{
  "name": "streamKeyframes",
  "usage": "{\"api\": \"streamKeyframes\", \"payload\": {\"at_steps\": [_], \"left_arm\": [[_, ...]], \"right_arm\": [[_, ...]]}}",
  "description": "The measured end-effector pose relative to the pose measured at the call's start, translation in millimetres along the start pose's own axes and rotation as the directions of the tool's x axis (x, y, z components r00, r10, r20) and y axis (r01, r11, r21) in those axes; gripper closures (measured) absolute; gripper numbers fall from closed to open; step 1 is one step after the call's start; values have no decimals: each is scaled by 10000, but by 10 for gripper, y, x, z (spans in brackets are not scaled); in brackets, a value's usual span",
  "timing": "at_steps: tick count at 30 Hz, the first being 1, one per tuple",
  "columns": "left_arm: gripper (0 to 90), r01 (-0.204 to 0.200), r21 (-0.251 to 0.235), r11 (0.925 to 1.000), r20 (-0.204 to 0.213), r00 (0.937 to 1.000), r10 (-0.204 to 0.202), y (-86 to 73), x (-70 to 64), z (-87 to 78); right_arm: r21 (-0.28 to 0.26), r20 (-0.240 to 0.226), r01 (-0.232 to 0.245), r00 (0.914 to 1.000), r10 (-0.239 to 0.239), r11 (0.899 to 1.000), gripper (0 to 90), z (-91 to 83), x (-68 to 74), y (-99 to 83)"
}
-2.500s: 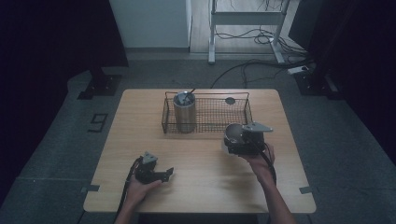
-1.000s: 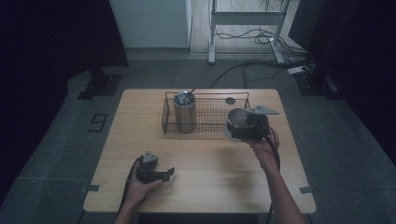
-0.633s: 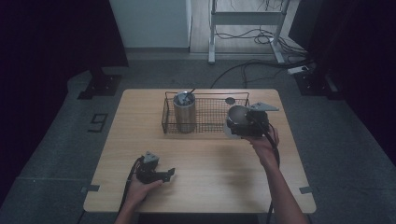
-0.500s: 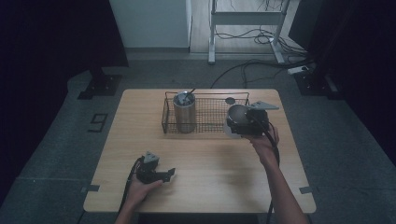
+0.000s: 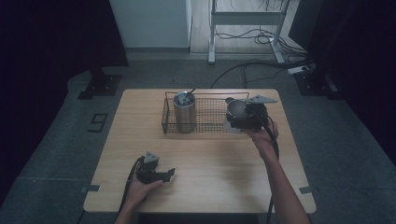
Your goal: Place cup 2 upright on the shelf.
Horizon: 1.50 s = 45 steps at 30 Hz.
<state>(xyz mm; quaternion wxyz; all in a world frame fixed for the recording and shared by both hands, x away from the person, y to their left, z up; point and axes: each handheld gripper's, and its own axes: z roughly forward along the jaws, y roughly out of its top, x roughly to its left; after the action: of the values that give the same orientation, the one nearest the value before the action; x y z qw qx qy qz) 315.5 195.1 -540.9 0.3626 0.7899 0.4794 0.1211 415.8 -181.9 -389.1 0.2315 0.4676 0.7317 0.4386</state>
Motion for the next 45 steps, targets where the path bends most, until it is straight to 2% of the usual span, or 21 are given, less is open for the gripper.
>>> {"api": "streamKeyframes", "payload": {"at_steps": [12,29,38,45], "left_arm": [[144,3,12,10000,37,10000,-3,0,4,0],[144,61,22,10000,-10,10000,-61,-3,11,1],[144,144,-11,9999,57,9999,-144,4,-1,2],[144,38,50,10000,15,10000,-38,9,-26,12]], "right_arm": [[96,71,-95,9999,94,9999,65,94,-52,88],[275,209,2,9998,-8,9996,65,249,-101,179],[289,290,-211,9994,202,9994,65,310,-150,220],[376,397,-221,9990,206,9991,65,357,-201,260]]}}
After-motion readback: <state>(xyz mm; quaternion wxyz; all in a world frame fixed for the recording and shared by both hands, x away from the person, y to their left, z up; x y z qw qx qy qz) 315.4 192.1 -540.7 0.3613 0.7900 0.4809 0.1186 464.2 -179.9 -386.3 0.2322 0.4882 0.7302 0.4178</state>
